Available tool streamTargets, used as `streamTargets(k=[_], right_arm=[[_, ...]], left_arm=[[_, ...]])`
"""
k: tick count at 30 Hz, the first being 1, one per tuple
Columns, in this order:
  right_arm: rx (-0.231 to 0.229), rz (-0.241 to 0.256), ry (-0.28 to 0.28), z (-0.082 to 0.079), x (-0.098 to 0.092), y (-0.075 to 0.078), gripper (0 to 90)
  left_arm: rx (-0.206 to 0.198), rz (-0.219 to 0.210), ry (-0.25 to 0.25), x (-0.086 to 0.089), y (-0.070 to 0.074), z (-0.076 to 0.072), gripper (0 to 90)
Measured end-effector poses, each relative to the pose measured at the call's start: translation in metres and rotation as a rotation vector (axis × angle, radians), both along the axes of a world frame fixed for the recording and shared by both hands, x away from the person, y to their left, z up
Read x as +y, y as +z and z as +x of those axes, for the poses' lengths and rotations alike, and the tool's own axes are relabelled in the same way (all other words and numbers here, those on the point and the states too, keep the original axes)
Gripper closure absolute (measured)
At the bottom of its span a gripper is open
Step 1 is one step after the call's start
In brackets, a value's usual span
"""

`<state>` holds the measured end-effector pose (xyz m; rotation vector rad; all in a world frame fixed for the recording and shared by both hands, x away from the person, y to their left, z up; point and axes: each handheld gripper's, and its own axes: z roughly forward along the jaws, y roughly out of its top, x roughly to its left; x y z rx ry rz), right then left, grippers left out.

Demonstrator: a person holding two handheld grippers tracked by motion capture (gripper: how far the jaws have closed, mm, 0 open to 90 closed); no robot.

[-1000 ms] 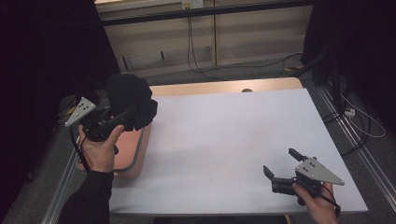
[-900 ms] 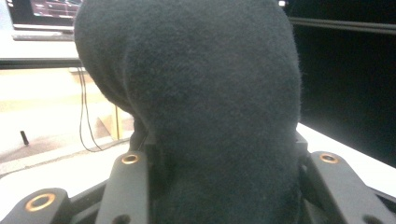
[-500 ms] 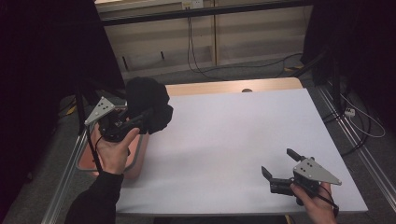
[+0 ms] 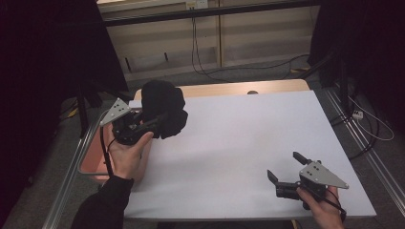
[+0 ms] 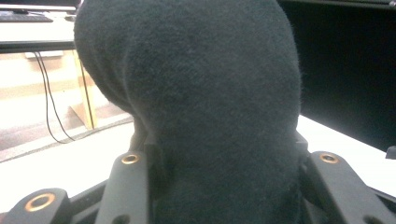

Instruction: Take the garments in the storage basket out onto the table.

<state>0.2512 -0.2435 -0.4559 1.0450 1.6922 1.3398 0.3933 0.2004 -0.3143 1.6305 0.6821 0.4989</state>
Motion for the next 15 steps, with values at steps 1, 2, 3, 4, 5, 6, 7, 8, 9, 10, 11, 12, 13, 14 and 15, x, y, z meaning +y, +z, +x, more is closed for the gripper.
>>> streamTargets(k=[1, 2, 3, 4, 5, 6, 7, 8, 9, 10, 11, 12, 13, 14, 15], right_arm=[[0.0, 0.0, 0.0, 0.0, 0.0, 0.0, 0.0], [-0.001, -0.001, 0.0, 0.0, 0.0, 0.0, 0.0], [-0.001, -0.001, 0.0, 0.0, 0.0, 0.0, 0.0], [-0.001, -0.001, 0.0, 0.0, 0.0, 0.0, 0.0], [0.0, -0.001, 0.0, 0.0, 0.0, 0.0, 0.0], [0.0, -0.001, -0.001, 0.0, 0.0, 0.0, 0.0], [-0.001, -0.002, -0.001, 0.0, 0.0, 0.0, 0.0], [-0.001, -0.002, -0.001, 0.0, 0.0, 0.0, 0.0], [-0.002, -0.001, -0.002, 0.001, 0.0, 0.0, 0.0], [-0.002, -0.001, -0.002, 0.001, 0.0, 0.0, 0.0], [-0.002, 0.0, -0.002, 0.001, 0.0, 0.0, 0.0], [-0.004, -0.002, -0.002, 0.001, 0.0, 0.0, 0.0], [-0.004, -0.002, -0.002, 0.001, 0.0, 0.0, 0.0], [-0.003, 0.0, -0.001, 0.001, 0.0, 0.0, 0.0], [-0.004, -0.001, 0.0, 0.001, 0.0, 0.0, 0.0]], left_arm=[[0.0, 0.0, 0.0, 0.0, 0.0, 0.0, 52.5], [0.002, 0.0, -0.003, -0.002, 0.0, 0.0, 52.5], [0.002, 0.004, -0.003, -0.004, -0.001, 0.001, 52.5], [0.004, 0.002, -0.005, -0.006, -0.001, 0.0, 52.5], [0.005, 0.003, -0.006, -0.007, 0.0, 0.0, 52.5], [0.002, 0.005, -0.013, -0.009, 0.0, 0.0, 52.5], [0.001, 0.004, -0.017, -0.011, 0.001, -0.001, 52.5], [-0.001, 0.004, -0.023, -0.014, 0.002, -0.001, 52.5], [0.0, 0.001, -0.029, -0.016, 0.002, -0.002, 52.5], [0.003, 0.004, -0.033, -0.019, 0.002, -0.002, 52.5], [0.001, 0.002, -0.039, -0.023, 0.002, -0.002, 52.5], [0.0, 0.009, -0.044, -0.025, 0.002, -0.002, 52.5], [0.002, 0.01, -0.05, -0.028, 0.002, -0.003, 52.5], [0.0, 0.01, -0.054, -0.031, 0.001, -0.003, 52.4], [0.0, 0.015, -0.059, -0.034, 0.001, -0.003, 52.4]])
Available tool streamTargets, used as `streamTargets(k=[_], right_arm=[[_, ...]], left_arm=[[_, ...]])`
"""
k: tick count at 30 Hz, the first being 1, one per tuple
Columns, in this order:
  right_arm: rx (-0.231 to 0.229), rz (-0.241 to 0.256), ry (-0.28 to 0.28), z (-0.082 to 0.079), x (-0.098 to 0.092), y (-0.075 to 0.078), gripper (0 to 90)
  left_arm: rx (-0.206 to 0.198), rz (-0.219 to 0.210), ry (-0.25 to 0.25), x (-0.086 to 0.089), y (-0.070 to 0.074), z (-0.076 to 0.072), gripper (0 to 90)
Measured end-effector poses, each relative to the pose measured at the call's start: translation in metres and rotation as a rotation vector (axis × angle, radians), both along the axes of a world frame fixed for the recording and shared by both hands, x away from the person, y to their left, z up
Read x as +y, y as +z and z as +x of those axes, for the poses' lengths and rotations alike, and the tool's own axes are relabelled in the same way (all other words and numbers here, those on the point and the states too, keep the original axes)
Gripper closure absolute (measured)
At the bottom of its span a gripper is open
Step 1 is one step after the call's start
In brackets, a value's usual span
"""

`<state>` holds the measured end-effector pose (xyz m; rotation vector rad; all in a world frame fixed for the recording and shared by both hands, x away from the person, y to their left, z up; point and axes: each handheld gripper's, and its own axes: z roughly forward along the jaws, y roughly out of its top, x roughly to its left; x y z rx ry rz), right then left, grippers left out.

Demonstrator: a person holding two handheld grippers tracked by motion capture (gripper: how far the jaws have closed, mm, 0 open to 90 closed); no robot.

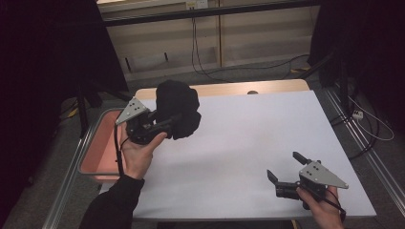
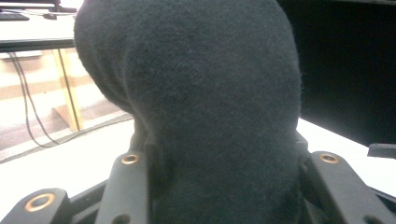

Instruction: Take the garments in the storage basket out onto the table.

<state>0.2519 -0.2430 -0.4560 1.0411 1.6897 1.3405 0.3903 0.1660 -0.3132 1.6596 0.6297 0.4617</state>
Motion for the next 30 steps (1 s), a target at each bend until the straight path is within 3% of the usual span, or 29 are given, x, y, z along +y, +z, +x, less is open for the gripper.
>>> streamTargets(k=[12, 16, 30], right_arm=[[0.003, -0.002, 0.004, 0.0, 0.001, 0.0, 0.0], [0.005, -0.001, 0.002, 0.0, 0.001, -0.001, 0.0], [0.007, -0.004, 0.006, 0.0, 0.001, -0.001, 0.0]], left_arm=[[0.005, 0.018, -0.058, -0.038, -0.003, 0.001, 52.3], [0.022, 0.008, -0.073, -0.051, -0.005, 0.004, 52.3], [0.088, 0.057, -0.129, -0.089, -0.029, 0.005, 52.2]])
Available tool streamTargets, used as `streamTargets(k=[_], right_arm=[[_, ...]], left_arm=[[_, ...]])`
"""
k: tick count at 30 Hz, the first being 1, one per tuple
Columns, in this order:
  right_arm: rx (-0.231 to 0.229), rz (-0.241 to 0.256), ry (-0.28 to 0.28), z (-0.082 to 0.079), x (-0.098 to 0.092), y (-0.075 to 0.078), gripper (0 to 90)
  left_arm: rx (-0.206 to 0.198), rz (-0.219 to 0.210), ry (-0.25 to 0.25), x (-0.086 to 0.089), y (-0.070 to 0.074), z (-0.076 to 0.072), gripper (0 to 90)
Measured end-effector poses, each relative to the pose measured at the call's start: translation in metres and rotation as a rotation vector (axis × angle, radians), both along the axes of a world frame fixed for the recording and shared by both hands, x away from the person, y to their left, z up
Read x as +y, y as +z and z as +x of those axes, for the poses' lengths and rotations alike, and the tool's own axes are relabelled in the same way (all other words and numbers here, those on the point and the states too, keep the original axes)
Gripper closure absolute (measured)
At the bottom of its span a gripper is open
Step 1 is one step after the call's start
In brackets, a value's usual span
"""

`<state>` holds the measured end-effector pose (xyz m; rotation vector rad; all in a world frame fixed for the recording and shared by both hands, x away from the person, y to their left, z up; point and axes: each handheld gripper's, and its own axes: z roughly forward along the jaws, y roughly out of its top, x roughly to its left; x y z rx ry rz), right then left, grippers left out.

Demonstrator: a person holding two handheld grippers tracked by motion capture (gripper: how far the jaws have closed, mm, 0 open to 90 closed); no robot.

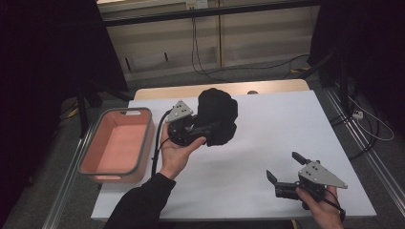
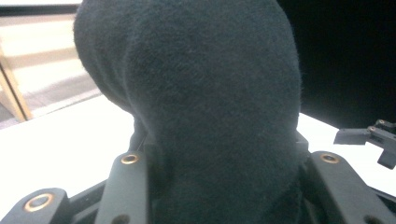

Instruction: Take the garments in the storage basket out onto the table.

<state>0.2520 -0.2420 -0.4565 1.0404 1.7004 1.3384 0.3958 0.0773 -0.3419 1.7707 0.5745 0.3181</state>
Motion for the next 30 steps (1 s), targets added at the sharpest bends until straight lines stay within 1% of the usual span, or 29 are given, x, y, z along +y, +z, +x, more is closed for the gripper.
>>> streamTargets(k=[2, 3, 4, 6, 9, 13, 17, 19, 22, 23, 26, 28, 30], right_arm=[[0.0, 0.0, 0.0, 0.0, 0.0, 0.0, 0.0], [0.0, 0.0, 0.0, 0.0, 0.0, 0.0, 0.0], [0.0, -0.001, 0.001, 0.0, 0.0, 0.0, 0.0], [0.0, 0.0, 0.001, 0.0, 0.0, 0.0, 0.0], [-0.001, -0.002, 0.001, 0.0, 0.0, 0.0, 0.0], [-0.001, -0.001, 0.003, 0.0, 0.0, 0.0, 0.0], [-0.001, -0.002, 0.005, 0.0, 0.001, 0.0, 0.0], [0.001, -0.002, 0.003, 0.0, 0.001, 0.0, 0.0], [-0.001, -0.003, 0.005, 0.0, 0.001, 0.0, 0.0], [0.0, -0.003, 0.005, 0.0, 0.001, 0.0, 0.0], [0.001, -0.003, 0.006, 0.0, 0.001, 0.0, 0.0], [0.0, -0.003, 0.005, 0.0, 0.001, 0.0, 0.0], [0.002, -0.004, 0.006, 0.0, 0.001, 0.0, 0.0]], left_arm=[[0.012, 0.004, -0.007, -0.006, -0.005, 0.002, 52.2], [0.019, 0.018, -0.012, -0.009, -0.007, 0.003, 52.2], [0.018, 0.033, -0.014, -0.013, -0.009, 0.003, 52.2], [0.033, 0.041, -0.021, -0.018, -0.013, 0.004, 51.9], [0.044, 0.07, -0.033, -0.024, -0.017, 0.003, 51.8], [0.067, 0.094, -0.037, -0.027, -0.027, 0.004, 51.6], [0.091, 0.097, -0.036, -0.028, -0.035, 0.005, 51.2], [0.102, 0.105, -0.037, -0.03, -0.039, 0.005, 51.0], [0.113, 0.132, -0.036, -0.032, -0.046, 0.006, 50.8], [0.12, 0.147, -0.036, -0.033, -0.049, 0.006, 50.7], [0.142, 0.165, -0.028, -0.035, -0.058, 0.01, 50.2], [0.151, 0.189, -0.017, -0.036, -0.064, 0.012, 49.9], [0.164, 0.202, -0.016, -0.035, -0.07, 0.013, 49.7]])
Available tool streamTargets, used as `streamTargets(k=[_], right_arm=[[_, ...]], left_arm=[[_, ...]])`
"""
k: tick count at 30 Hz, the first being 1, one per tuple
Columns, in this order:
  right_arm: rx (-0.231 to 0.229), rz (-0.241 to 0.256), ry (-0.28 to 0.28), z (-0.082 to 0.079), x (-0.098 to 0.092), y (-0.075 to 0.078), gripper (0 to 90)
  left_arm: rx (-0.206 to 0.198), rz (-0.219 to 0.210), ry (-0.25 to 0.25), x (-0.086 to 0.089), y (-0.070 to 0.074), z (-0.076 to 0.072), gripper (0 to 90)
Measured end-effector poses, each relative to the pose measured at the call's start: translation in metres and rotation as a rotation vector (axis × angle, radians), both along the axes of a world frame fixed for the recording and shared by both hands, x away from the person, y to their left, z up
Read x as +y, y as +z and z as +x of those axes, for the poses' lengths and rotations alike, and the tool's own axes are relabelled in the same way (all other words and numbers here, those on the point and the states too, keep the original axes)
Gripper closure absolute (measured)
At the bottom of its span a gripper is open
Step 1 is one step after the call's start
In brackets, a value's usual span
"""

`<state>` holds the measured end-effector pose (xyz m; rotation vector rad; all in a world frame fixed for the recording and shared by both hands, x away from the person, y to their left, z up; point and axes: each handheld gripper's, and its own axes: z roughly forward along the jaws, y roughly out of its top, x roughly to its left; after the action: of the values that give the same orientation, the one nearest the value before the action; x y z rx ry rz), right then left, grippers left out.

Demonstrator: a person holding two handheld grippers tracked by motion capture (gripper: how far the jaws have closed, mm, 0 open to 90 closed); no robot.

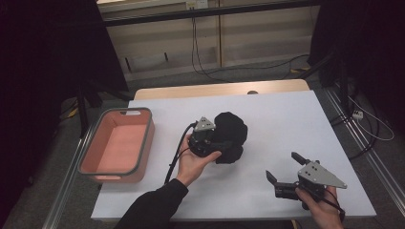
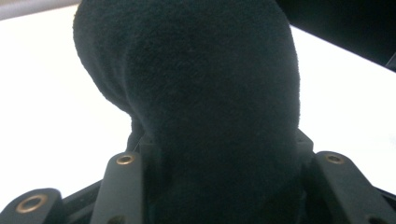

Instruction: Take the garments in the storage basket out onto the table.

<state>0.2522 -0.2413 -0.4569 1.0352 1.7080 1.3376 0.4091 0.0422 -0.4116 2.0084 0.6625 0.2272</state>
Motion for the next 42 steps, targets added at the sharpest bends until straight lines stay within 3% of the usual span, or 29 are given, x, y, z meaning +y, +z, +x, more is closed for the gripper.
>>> streamTargets(k=[11, 21, 29, 37, 42], right_arm=[[0.003, 0.0, 0.001, 0.0, 0.001, 0.0, 0.0], [0.008, -0.01, 0.009, 0.002, 0.004, -0.001, 0.0], [0.012, -0.016, 0.017, 0.006, 0.009, -0.002, 0.0], [0.006, -0.044, 0.036, 0.011, 0.02, -0.002, 0.0], [0.01, -0.046, 0.046, 0.016, 0.026, -0.002, 0.0]], left_arm=[[0.05, 0.13, -0.003, -0.012, -0.039, 0.008, 45.2], [0.046, 0.119, 0.009, -0.018, -0.051, 0.017, 38.8], [0.021, 0.125, 0.031, -0.019, -0.054, 0.019, 21.3], [-0.021, 0.096, 0.003, -0.015, -0.045, 0.016, 6.2], [-0.038, 0.092, -0.027, -0.01, -0.036, 0.011, 4.5]])
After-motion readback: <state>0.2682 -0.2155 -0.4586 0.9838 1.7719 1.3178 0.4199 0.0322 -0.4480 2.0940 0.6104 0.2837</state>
